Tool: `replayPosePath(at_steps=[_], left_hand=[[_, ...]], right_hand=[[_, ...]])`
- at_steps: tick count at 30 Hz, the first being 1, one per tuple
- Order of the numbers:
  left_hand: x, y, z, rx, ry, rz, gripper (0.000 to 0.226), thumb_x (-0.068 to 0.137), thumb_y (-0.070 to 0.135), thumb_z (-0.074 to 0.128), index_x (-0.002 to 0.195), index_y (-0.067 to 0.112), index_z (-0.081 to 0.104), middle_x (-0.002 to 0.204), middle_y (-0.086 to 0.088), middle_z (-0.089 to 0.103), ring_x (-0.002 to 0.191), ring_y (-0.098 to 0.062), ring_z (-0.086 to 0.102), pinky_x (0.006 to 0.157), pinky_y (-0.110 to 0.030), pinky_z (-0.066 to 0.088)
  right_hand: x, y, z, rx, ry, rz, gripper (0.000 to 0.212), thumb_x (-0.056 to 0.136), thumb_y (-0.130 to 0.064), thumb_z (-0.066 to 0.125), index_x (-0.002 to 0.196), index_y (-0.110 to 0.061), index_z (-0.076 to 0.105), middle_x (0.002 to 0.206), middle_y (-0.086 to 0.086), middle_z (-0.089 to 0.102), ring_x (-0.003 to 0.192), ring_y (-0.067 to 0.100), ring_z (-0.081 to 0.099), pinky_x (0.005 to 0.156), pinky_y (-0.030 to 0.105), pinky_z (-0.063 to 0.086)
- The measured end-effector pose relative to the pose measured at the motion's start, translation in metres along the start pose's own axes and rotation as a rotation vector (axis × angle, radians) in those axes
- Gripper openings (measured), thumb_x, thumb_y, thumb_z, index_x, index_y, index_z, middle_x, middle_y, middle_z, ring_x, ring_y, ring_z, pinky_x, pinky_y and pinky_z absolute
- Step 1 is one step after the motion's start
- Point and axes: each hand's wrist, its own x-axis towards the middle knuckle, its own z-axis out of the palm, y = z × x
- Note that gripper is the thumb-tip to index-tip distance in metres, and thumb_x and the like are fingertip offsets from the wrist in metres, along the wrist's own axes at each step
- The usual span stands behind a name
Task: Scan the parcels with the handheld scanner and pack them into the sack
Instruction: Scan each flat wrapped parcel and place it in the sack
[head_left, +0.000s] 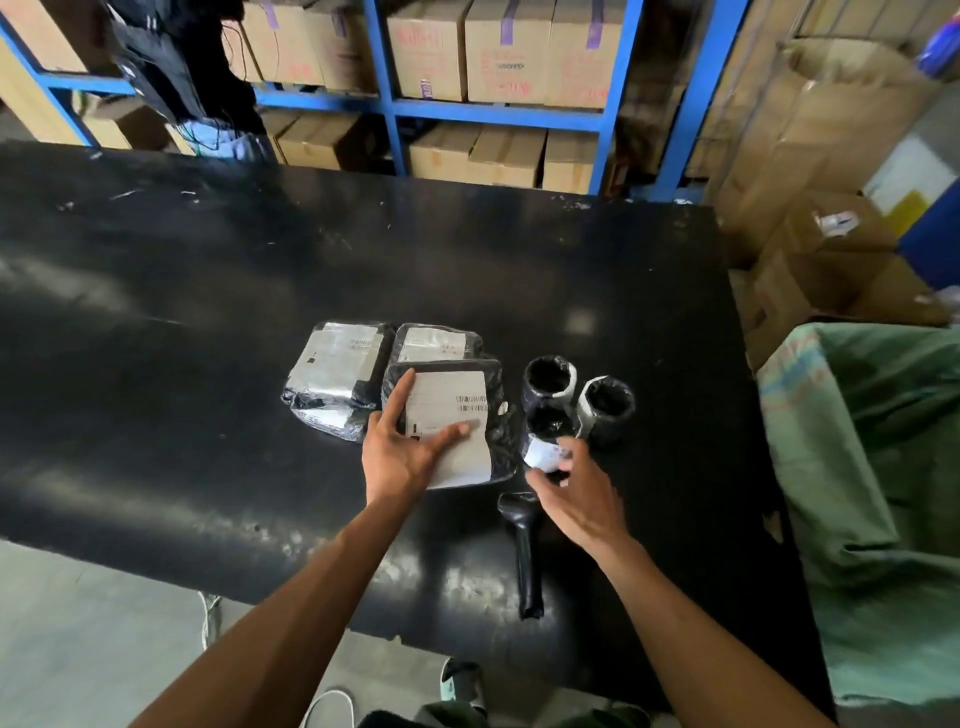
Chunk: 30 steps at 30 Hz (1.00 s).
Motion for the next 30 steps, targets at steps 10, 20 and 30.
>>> replayPosePath(at_steps=[10, 20, 30], left_hand=[[-0.036, 0.071, 0.160, -0.252, -0.229, -0.005, 0.041, 0.088, 0.065, 0.062, 0.126, 0.051, 0.063, 0.117, 0.017, 0.071, 0.110, 0.000, 0.066, 0.094, -0.024, 0.054], [-0.060, 0.174, 0.365, 0.039, -0.610, 0.113, 0.053, 0.097, 0.074, 0.021, 0.148, 0.066, 0.011, 0.134, 0.006, 0.057, 0.123, -0.018, 0.053, 0.107, -0.040, 0.040], [-0.094, 0.200, 0.532, 0.425, -0.705, 0.032, 0.070, 0.099, 0.069, 0.018, 0.159, 0.040, -0.005, 0.161, -0.025, 0.021, 0.137, -0.051, 0.038, 0.112, -0.056, 0.031]], right_hand=[[0.031, 0.039, -0.132, 0.463, -0.041, -0.157, 0.113, 0.069, -0.049, 0.091, 0.152, -0.060, 0.015, 0.134, -0.030, 0.057, 0.123, -0.007, 0.058, 0.105, 0.025, 0.048], [0.049, 0.180, -0.329, 0.572, 0.328, -0.078, 0.099, 0.086, -0.007, 0.080, 0.160, -0.035, 0.020, 0.140, 0.002, 0.060, 0.119, 0.013, 0.063, 0.079, 0.013, 0.057], [0.071, 0.340, -0.421, 0.427, 0.235, 0.175, 0.105, 0.085, -0.015, 0.082, 0.164, -0.028, 0.014, 0.144, -0.007, 0.053, 0.127, 0.014, 0.055, 0.095, 0.025, 0.050]])
